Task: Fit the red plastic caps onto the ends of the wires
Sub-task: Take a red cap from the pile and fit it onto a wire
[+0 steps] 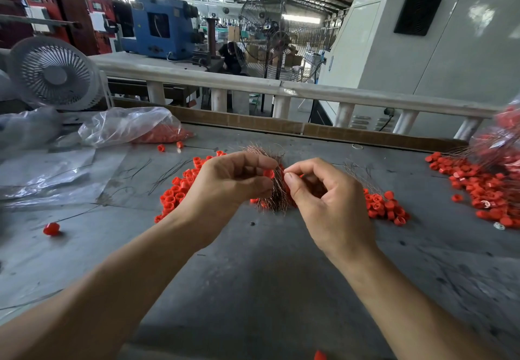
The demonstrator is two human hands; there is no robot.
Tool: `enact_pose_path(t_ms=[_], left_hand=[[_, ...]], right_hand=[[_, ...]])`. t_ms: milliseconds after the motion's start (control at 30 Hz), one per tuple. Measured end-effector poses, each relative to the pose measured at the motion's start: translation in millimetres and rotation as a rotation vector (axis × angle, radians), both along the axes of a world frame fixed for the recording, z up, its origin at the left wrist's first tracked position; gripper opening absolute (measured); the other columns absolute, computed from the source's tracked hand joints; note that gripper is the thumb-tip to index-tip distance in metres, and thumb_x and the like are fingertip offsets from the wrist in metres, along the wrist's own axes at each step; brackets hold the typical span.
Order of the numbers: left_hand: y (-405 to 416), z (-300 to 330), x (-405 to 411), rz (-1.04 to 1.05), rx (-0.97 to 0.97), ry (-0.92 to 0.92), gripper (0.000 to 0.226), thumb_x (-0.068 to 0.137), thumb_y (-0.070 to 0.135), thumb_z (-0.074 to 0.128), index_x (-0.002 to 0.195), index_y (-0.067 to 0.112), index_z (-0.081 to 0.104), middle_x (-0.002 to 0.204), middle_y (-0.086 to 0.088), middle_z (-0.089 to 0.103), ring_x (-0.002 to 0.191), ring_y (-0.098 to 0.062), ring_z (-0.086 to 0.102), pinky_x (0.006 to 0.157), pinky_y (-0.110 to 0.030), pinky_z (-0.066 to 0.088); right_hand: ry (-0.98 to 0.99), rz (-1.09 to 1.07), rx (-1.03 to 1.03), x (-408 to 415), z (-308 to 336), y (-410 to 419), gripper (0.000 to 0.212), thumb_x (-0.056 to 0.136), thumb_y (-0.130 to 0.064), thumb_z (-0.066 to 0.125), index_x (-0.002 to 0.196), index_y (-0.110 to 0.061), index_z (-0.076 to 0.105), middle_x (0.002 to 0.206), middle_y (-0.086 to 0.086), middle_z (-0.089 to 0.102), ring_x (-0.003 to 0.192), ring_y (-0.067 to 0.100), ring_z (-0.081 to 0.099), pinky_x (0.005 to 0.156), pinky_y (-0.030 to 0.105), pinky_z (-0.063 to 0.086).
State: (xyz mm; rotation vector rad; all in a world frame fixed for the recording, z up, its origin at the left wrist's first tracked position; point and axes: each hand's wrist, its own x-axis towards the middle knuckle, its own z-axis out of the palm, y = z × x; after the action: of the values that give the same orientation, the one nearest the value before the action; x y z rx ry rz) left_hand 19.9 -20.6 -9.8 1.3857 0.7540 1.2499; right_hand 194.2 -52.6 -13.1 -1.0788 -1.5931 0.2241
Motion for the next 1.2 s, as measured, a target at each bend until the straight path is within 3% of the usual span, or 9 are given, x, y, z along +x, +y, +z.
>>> enact_pose_path(t_ms=[367,633,933,1067,1200], left_hand=[[-0.6,-1.4,0.0,-0.050,-0.017,-0.039,0.022,0.086,-0.009,0.068,0.101,0.006,0.073,0.093,-0.016,0.071,0.086,-0.023,0.071,0.078,-0.028,0.060],[-5.8,0.8,0.9,0.003,0.042,0.015,0.032,0.078,0.000,0.075,0.107,-0.006,0.063,0.082,-0.013,0.069,0.073,-0.022,0.069,0.074,-0.033,0.063],[-5.9,0.8,-0.1,0.046,0.078,0.027,0.032,0.068,0.011,0.080,0.096,0.005,0.065,0.079,-0.009,0.072,0.073,-0.024,0.071,0.073,-0.034,0.063],[-6.0,1.5,0.2,0.032,0.073,0.023,0.032,0.071,0.007,0.080,0.100,0.003,0.066,0.085,-0.012,0.074,0.078,-0.025,0.073,0.074,-0.032,0.062],[-3.8,0.5,0.8,0.031,0.079,0.040,0.022,0.083,-0.011,0.071,0.100,0.003,0.067,0.087,-0.013,0.074,0.080,-0.025,0.073,0.076,-0.033,0.062]], right_hand=[[0.008,0.028,0.017,-1.0,-0.7,-1.1,0.011,0.092,-0.012,0.073,0.088,-0.022,0.074,0.074,-0.013,0.068,0.068,0.007,0.064,0.062,0.009,0.044],[-0.046,0.019,0.041,-3.2,-2.4,0.1,0.007,0.090,-0.015,0.073,0.087,-0.022,0.074,0.072,-0.012,0.069,0.070,0.012,0.066,0.061,0.020,0.050],[-0.086,0.017,0.061,-2.7,-3.4,-0.1,0.006,0.090,-0.017,0.073,0.088,-0.022,0.075,0.074,-0.015,0.069,0.071,0.008,0.067,0.062,0.014,0.047],[-0.101,-0.001,0.062,-2.1,-3.4,1.5,0.006,0.090,-0.019,0.072,0.087,-0.023,0.074,0.074,-0.014,0.070,0.072,0.009,0.067,0.062,0.019,0.050],[-0.087,-0.014,0.060,-0.6,-3.8,2.7,0.006,0.090,-0.019,0.073,0.086,-0.024,0.074,0.072,-0.016,0.068,0.069,0.009,0.066,0.061,0.016,0.047]])
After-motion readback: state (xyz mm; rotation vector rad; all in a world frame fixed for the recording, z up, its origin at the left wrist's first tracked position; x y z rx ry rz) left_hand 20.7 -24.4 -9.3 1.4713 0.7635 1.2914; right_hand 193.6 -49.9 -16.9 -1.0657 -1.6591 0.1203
